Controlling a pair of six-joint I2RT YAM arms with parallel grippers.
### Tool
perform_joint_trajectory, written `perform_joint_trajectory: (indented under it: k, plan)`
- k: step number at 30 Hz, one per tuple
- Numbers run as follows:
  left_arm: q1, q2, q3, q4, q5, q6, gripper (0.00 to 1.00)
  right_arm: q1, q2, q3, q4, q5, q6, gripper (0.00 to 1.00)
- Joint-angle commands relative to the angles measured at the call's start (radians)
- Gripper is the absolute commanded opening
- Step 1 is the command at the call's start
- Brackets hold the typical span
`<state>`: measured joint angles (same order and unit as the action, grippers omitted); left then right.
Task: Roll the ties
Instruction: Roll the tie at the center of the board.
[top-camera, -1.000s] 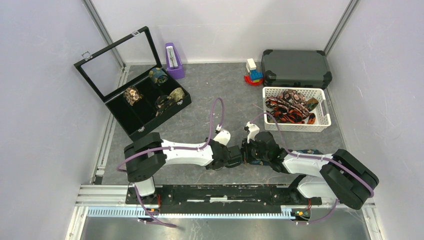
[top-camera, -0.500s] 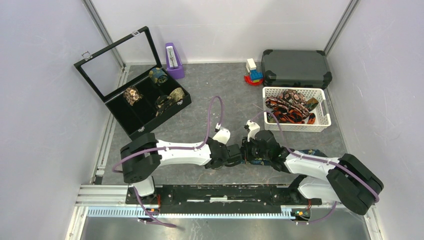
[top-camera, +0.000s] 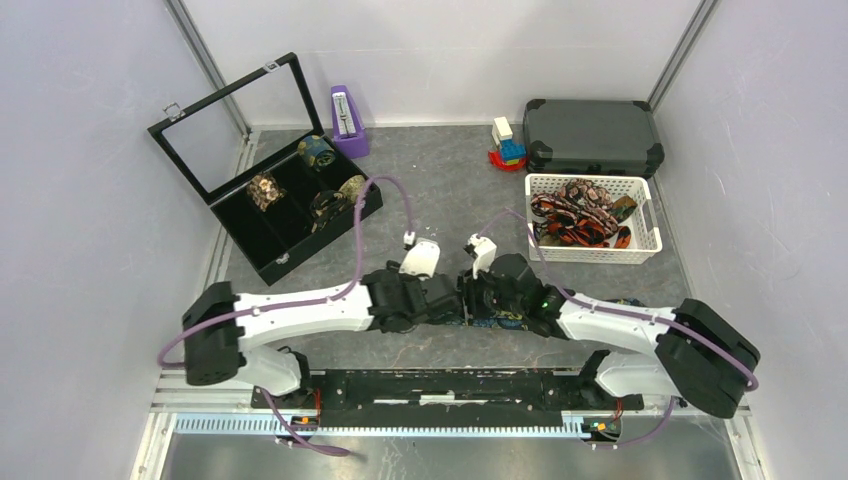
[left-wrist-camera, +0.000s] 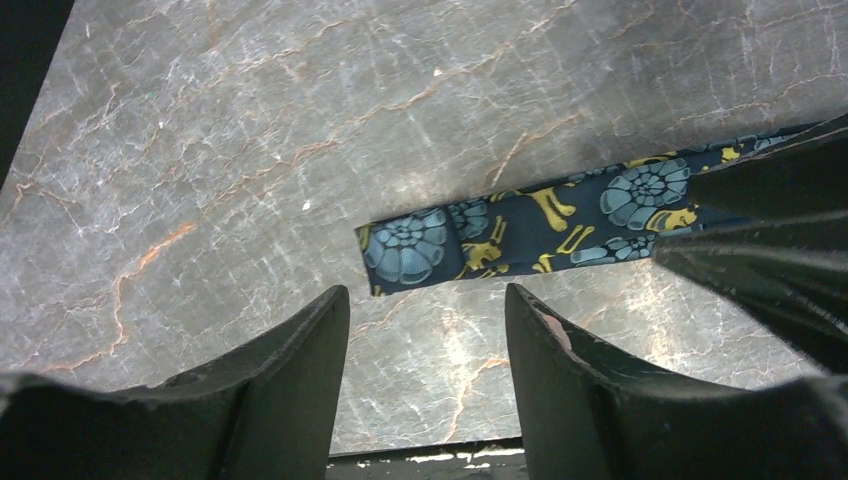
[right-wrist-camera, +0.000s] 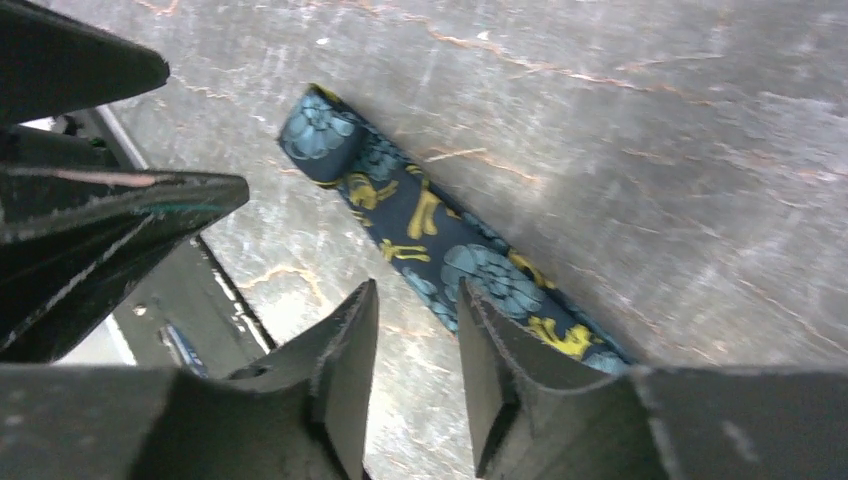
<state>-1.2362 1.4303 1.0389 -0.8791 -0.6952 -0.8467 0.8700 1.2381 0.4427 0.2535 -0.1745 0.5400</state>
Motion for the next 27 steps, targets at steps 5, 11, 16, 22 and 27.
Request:
perform_joint_trajectory:
  k: [5, 11, 16, 22, 27]
  plan:
    - [0.120, -0.257, -0.221, 0.093, 0.096, -0.003, 0.68, 0.096, 0.136, 0.153, 0.073, 0.024, 0.049, 0.53]
    - [0.218, -0.435, -0.371, 0.201, 0.194, 0.024, 0.67, 0.118, 0.235, 0.228, 0.084, 0.040, 0.067, 0.53]
    - [0.286, -0.525, -0.460, 0.258, 0.261, 0.036, 0.68, 0.127, 0.289, 0.264, 0.088, 0.065, 0.089, 0.53]
    - [0.345, -0.596, -0.544, 0.351, 0.363, 0.043, 0.70, 0.131, 0.351, 0.288, 0.108, 0.076, 0.123, 0.54]
    - [0.367, -0.620, -0.585, 0.415, 0.419, 0.048, 0.74, 0.138, 0.396, 0.312, 0.121, 0.066, 0.135, 0.51]
